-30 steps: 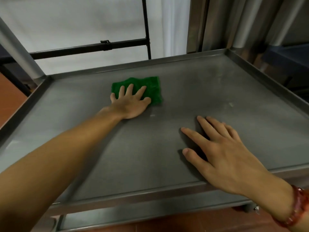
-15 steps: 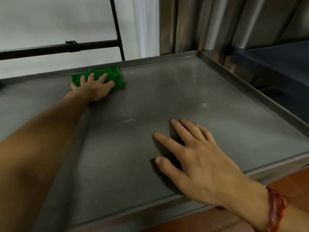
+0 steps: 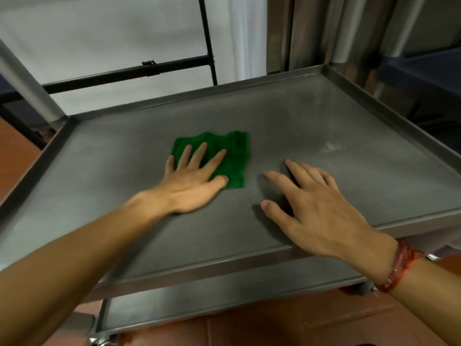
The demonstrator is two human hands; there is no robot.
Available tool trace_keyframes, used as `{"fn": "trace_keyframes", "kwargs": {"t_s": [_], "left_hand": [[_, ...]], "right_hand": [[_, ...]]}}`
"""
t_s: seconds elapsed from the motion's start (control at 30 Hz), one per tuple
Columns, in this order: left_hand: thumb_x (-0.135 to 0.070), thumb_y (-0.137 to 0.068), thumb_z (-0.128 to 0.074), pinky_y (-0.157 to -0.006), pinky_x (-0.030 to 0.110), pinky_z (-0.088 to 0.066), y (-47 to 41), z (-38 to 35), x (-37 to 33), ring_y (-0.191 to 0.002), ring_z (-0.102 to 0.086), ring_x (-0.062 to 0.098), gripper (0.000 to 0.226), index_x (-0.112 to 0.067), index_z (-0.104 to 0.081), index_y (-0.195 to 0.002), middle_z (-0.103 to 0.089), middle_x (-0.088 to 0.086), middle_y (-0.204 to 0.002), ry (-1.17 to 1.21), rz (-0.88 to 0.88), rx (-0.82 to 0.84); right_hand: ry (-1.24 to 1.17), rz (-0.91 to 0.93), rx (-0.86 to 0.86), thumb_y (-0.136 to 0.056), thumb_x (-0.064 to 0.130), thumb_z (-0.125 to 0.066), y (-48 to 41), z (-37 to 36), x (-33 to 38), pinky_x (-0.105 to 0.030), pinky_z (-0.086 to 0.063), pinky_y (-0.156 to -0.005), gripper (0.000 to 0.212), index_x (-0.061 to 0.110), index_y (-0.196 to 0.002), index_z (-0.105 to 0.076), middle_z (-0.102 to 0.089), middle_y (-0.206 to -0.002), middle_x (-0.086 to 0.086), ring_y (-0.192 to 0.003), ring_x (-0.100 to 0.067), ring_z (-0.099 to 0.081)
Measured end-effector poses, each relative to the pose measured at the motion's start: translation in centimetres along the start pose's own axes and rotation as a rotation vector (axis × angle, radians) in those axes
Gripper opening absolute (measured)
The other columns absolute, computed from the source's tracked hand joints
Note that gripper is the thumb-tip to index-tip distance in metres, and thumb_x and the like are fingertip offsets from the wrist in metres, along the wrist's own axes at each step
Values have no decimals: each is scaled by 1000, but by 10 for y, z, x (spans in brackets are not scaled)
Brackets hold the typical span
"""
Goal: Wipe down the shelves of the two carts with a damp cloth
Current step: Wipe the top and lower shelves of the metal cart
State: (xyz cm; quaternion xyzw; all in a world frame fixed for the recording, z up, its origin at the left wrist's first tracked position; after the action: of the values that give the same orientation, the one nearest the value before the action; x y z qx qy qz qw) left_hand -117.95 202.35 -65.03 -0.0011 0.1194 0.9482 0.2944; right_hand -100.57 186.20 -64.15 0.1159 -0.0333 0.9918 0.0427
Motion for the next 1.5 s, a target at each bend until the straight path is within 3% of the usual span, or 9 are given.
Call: {"fn": "trace_keyframes", "kwargs": {"t_s": [0.17,0.53,0.73,0.97,1.07,1.17,1.23,1.33,1.5], "left_hand": [[-69,-83,-13,-120,55,8,31,-8,-17,-150,19,23,70,-56,8,-149,15,-8,-165,-3,-13,-14],[-64,-96,-18,-120,55,9,-40,11,0,-151,16,27,62,-50,1,-153,10,-3,-166,82,169,-70],[-63,-94,-18,-120,53,10,11,-4,-24,-150,19,26,63,-53,6,-151,15,-4,-165,50,110,-10],[-68,-83,-7,-119,54,12,93,-27,-61,-145,33,23,70,-55,24,-144,32,-5,-159,-39,20,76],[-69,-83,-7,-120,52,8,92,-18,-62,-148,26,19,69,-55,13,-148,21,-6,-163,-10,7,16],[-67,-86,-6,-122,50,5,81,-5,-59,-149,20,14,67,-53,-3,-152,9,-8,-165,-60,-156,-160],[-66,-84,0,-122,48,8,77,-10,-56,-148,25,9,67,-56,2,-151,14,-12,-164,-72,-254,-107],[-69,-83,4,-121,49,14,75,-20,-55,-143,34,6,64,-60,15,-146,25,-18,-160,-41,-264,-7],[-68,-91,-5,-119,50,18,63,-21,-69,-143,35,9,59,-59,17,-145,29,-18,-158,-49,-253,1]], "right_hand": [[-9,-3,-42,-93,66,-15,1,-2,-1,-46,-16,-121,67,33,-149,-28,-29,-157,-12,-148,-25,-18],[-36,10,-92,-95,65,-17,0,-6,-6,-46,-17,-120,65,30,-146,-35,-35,-154,-13,-146,-26,-22],[-32,26,-152,-97,61,-21,2,-2,-6,-49,-20,-119,63,25,-145,-42,-40,-151,-17,-144,-29,-28],[-61,14,-174,-97,60,-19,3,2,-6,-48,-16,-119,63,27,-146,-41,-38,-153,-17,-145,-29,-27],[-83,2,-175,-95,61,-17,2,2,-5,-49,-20,-119,65,28,-145,-43,-40,-152,-15,-144,-29,-29],[-68,-36,-242,-93,61,-21,3,9,-16,-52,-26,-115,63,30,-137,-54,-47,-148,-13,-139,-30,-38],[11,-107,-316,-92,61,-27,5,18,-39,-51,-30,-112,58,32,-130,-60,-52,-143,-11,-134,-32,-44],[60,-250,-299,-92,61,-25,13,22,-73,-54,-28,-112,58,33,-128,-61,-54,-139,-10,-131,-35,-43],[91,-251,-247,-94,60,-23,10,15,-72,-59,-28,-111,60,31,-132,-59,-52,-141,-12,-133,-35,-42]]}}
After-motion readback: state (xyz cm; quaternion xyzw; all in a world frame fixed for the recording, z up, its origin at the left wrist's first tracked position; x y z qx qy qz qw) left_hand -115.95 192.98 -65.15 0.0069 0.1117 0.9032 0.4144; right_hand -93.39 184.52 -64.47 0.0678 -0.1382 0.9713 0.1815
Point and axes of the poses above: each hand's wrist, its own y-axis away from the middle knuckle, its own z-axis out of the back of the hand, x = y × z, the point moved 4 cm from there along -y, towards the middle knuckle
